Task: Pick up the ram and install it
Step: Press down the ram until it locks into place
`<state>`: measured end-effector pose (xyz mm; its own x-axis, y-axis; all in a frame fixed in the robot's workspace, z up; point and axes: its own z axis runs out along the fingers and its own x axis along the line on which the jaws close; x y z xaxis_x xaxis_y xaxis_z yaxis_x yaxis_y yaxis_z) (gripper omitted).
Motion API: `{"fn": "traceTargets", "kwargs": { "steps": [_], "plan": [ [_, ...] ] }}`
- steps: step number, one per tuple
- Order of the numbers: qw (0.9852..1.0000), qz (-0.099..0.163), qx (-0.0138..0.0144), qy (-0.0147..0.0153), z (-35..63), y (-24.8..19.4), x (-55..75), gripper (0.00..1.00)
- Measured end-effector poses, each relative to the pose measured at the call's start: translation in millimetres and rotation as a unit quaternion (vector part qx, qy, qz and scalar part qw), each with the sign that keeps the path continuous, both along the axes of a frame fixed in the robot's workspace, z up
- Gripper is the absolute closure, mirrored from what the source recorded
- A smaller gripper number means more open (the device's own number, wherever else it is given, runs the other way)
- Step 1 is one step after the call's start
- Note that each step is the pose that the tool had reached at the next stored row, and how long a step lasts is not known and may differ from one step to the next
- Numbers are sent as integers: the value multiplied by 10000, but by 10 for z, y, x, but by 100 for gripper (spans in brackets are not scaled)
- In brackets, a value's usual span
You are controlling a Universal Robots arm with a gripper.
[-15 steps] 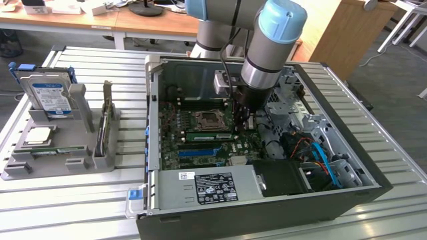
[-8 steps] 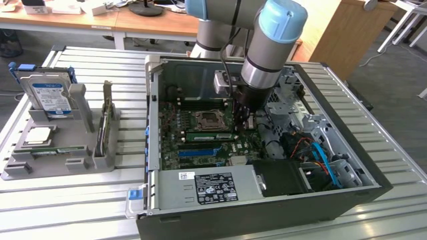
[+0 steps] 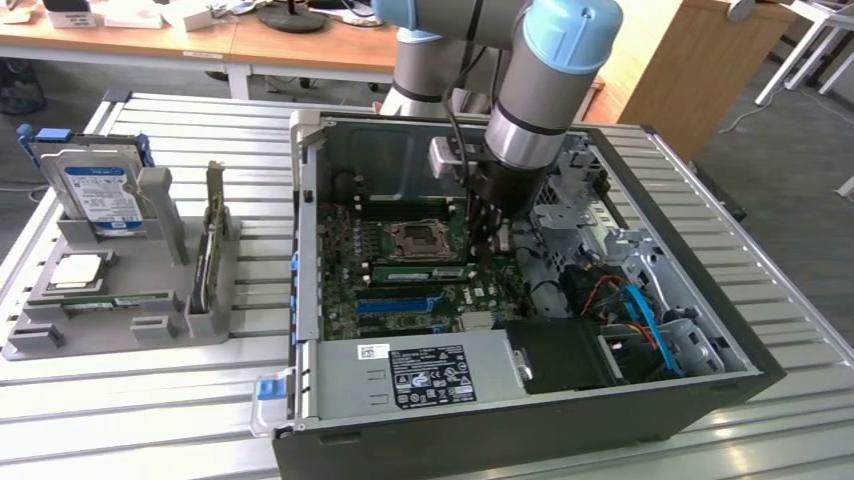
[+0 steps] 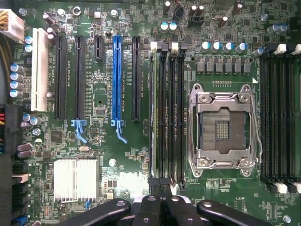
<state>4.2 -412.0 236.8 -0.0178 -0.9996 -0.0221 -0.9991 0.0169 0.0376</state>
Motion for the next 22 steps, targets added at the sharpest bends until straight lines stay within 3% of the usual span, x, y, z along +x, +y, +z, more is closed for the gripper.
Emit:
{"fn": "traceTargets", "kwargs": {
  "steps": [8,22],
  "plan": [
    [10000,1,0,4,11,0,-7,90],
    [10000,0,-7,3,11,1,-245,90]
  ]
}}
